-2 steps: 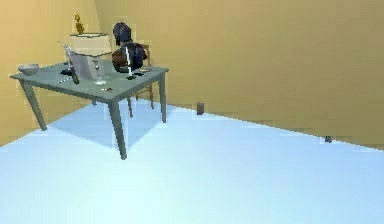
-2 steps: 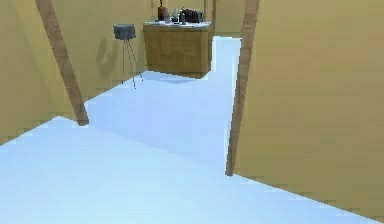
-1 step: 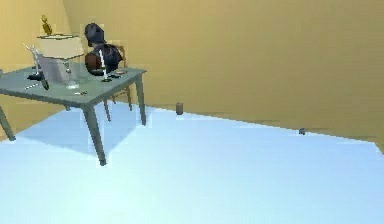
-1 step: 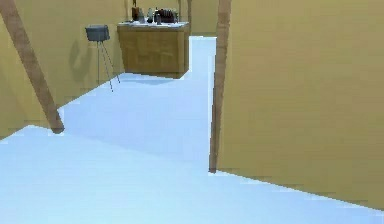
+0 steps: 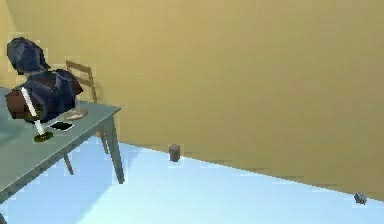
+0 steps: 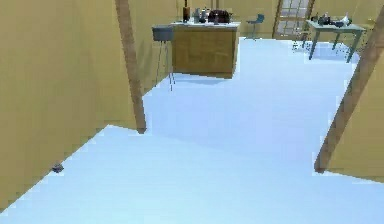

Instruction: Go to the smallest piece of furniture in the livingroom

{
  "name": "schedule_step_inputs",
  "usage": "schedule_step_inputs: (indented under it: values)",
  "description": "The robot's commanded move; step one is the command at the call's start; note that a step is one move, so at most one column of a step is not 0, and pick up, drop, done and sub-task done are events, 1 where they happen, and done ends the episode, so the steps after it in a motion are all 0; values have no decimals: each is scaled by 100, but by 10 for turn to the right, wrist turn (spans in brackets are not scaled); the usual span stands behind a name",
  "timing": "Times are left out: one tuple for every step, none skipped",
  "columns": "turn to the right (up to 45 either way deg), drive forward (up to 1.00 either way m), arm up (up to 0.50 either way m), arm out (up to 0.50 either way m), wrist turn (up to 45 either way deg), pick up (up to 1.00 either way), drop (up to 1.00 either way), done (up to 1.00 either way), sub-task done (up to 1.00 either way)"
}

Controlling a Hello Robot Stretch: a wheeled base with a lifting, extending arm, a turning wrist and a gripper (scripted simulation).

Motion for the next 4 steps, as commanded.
schedule_step_inputs:
  values:
    - [0, 100, 0, 0, 0, 0, 0, 0, 0]
    - [-60, 0, 0, 0, 0, 0, 0, 0, 0]
    - [0, 5, 0, 0, 0, 0, 0, 0, 0]
    - [-450, 0, 0, 0, 0, 0, 0, 0, 0]
